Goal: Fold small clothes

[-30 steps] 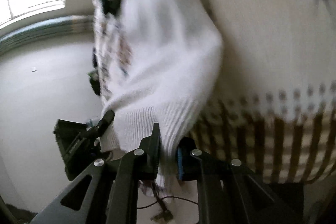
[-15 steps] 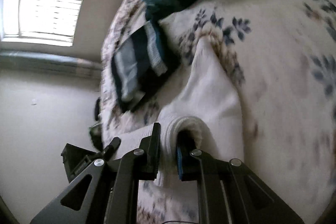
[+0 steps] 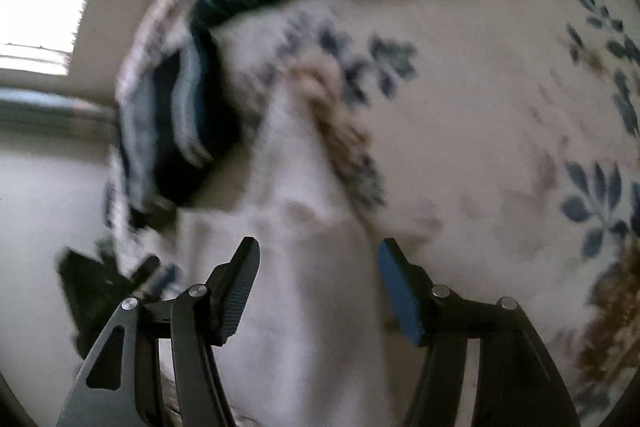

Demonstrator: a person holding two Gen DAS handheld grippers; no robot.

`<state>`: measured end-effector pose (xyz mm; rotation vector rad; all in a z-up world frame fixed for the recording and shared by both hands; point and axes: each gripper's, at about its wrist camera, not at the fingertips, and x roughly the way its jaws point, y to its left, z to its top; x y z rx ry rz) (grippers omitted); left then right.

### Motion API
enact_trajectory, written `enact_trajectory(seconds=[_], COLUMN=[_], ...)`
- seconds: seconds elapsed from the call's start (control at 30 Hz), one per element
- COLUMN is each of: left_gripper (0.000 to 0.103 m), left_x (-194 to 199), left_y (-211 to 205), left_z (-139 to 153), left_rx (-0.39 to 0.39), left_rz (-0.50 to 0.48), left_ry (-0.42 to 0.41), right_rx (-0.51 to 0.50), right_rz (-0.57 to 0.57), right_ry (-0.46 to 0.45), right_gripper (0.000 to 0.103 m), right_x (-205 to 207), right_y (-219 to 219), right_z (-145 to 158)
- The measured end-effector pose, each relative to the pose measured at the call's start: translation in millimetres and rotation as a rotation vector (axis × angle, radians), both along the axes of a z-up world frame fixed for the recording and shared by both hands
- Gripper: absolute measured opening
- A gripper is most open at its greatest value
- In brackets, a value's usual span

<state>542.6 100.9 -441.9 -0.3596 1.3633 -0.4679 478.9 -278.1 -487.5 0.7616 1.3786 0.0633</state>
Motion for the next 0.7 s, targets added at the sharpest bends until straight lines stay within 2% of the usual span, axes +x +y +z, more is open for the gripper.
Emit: enact_trajectory(seconds=[0.07,0.1,0.13,0.17,0.2,0.3,0.37,0.43,0.53,0.6,0.63,0.67,0.7], left_gripper=[0.061,0.056,0.024,0.014,0.014,0.014,0.014,0.014,0.018,0.02,0.027,0.032,0.046], left_x=[1.2,0.9,-2.5,-7.7,-11.3,-16.6,-19.3,-11.2,5.3,6.9,5.4,2.6,-0.5], left_y=[-18.5,-25.5,-30.0,-32.8,-32.9,-12.1,12.6,38.1,56.7,64.5,67.9,71.2,74.7], left_z=[-4.4,-1.4,3.1,5.8,11.7,32.9,38.6,21.6,-24.8,-39.9,-38.8,-33.3,-28.4], left_rx=[0.018,0.038,0.045,0.066,0.082,0.043,-0.005,-0.062,-0.073,-0.115,-0.144,-0.147,-0.143], left_rz=[-0.064,-0.077,-0.097,-0.11,-0.114,-0.041,0.051,0.16,0.241,0.261,0.261,0.257,0.259], left_ry=[-0.01,-0.041,-0.077,-0.093,-0.117,-0.169,-0.146,-0.061,0.074,0.13,0.138,0.131,0.122], right_rx=[0.042,0.067,0.054,0.021,-0.009,-0.031,-0.012,-0.039,-0.087,-0.125,-0.125,-0.1,-0.095], right_rz=[0.004,-0.001,-0.002,0.016,0.033,0.072,0.091,0.123,0.154,0.212,0.227,0.216,0.205], right_ry=[0.039,0.028,-0.008,-0.023,-0.048,-0.135,-0.178,-0.206,-0.157,-0.052,0.02,0.034,0.024], right_gripper=[0.064,0.051,0.035,0.016,0.016,0.013,0.013,0.012,0.012,0.012,0.013,0.016,0.025], right_x=[0.3,0.2,1.2,2.1,2.0,0.9,3.2,13.3,35.2,50.3,54.2,51.9,50.0], right_y=[4.3,5.8,9.4,13.6,17.3,26.7,32.5,41.2,50.2,59.1,60.9,59.0,57.0], right_z=[-18.6,-21.2,-17.8,-13.7,-5.9,23.6,41.3,51.5,34.1,6.1,-6.1,-5.6,-2.2])
